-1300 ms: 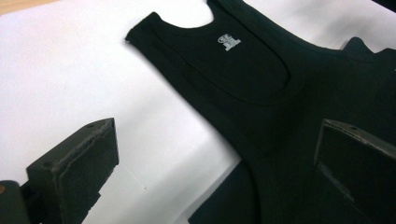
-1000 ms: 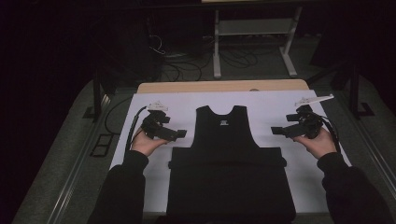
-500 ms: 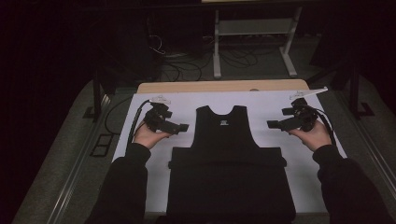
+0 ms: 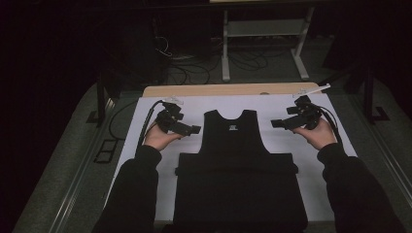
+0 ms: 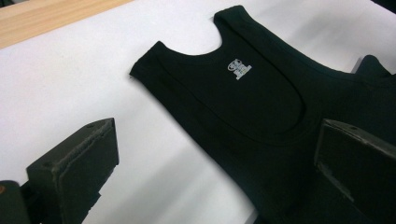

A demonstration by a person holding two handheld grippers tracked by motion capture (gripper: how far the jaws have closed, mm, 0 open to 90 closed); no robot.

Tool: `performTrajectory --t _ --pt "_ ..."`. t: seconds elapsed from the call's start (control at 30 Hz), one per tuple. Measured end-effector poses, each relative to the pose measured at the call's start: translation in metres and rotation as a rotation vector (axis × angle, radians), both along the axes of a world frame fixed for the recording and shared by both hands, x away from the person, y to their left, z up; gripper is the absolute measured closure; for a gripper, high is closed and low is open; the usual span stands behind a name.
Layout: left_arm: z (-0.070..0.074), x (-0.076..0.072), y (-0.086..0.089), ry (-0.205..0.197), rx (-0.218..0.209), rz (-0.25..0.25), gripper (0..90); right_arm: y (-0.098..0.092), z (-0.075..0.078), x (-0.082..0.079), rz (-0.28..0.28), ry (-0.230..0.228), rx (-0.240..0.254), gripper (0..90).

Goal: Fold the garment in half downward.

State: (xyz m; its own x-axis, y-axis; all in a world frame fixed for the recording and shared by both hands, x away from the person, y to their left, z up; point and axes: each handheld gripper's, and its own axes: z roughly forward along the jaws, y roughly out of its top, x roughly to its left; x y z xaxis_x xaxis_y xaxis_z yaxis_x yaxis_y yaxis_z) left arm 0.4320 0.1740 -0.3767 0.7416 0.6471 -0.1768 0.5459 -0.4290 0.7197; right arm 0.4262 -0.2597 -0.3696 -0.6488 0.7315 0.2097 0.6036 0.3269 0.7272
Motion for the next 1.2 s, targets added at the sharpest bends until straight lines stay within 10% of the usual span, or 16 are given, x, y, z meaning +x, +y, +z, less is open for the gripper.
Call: performTrajectory --t 1.2 --pt "-0.038 0.036 -0.017 0.045 0.001 0.09 0.0 0.025 -0.039 0.042 -0.026 0.076 -0.028 0.0"
